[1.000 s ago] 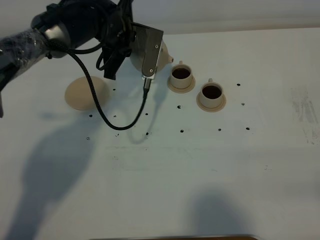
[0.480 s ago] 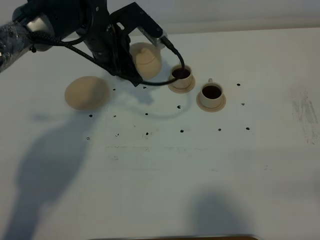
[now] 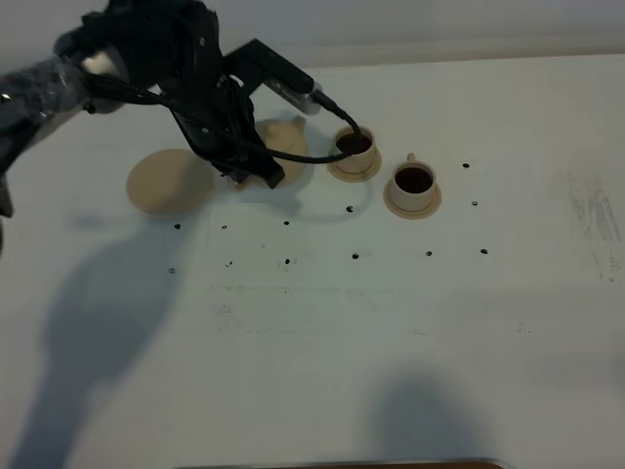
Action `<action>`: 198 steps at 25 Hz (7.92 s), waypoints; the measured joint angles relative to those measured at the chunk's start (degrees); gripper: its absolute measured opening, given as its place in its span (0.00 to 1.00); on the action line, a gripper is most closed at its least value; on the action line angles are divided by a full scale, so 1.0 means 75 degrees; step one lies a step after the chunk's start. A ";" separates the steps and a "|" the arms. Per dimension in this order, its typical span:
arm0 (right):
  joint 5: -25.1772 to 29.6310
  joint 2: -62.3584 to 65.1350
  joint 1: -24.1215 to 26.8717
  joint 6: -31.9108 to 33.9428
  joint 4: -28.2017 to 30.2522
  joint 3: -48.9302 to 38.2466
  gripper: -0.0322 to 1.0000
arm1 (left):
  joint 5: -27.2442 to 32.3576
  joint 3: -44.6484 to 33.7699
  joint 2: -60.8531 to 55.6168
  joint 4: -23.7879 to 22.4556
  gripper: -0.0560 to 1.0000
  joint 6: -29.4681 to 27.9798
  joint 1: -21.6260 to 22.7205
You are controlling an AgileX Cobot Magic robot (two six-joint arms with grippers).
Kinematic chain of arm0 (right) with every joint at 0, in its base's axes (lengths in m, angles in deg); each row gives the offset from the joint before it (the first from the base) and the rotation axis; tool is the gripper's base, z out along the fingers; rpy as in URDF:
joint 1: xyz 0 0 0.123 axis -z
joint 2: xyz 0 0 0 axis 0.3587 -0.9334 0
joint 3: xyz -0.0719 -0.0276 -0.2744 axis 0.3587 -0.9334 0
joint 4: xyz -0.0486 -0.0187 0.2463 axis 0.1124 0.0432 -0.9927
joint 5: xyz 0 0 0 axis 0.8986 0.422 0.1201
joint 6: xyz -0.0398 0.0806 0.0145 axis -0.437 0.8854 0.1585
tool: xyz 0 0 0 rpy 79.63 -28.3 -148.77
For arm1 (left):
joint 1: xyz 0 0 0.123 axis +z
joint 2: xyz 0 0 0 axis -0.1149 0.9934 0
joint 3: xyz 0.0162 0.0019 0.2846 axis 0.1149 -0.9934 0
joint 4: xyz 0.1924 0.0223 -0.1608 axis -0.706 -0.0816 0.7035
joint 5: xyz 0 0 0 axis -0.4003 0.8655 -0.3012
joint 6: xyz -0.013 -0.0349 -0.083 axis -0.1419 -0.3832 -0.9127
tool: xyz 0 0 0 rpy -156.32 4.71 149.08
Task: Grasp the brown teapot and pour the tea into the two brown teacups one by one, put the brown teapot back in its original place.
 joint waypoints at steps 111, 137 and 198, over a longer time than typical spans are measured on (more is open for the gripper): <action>0.0000 0.0000 0.0000 0.0000 -0.0062 0.0000 0.50 | -0.1457 -0.5334 -0.7175 0.0368 0.56 -0.0681 0.4767; 0.0000 0.0000 0.0000 0.0000 -0.0062 0.0000 0.50 | 0.0874 -0.9141 -1.5294 0.1708 0.56 -0.0336 0.4272; 0.0000 0.0000 0.0000 0.0000 -0.0062 0.0000 0.50 | 0.1251 -0.9668 -1.6543 -0.0195 0.56 -0.2607 0.2735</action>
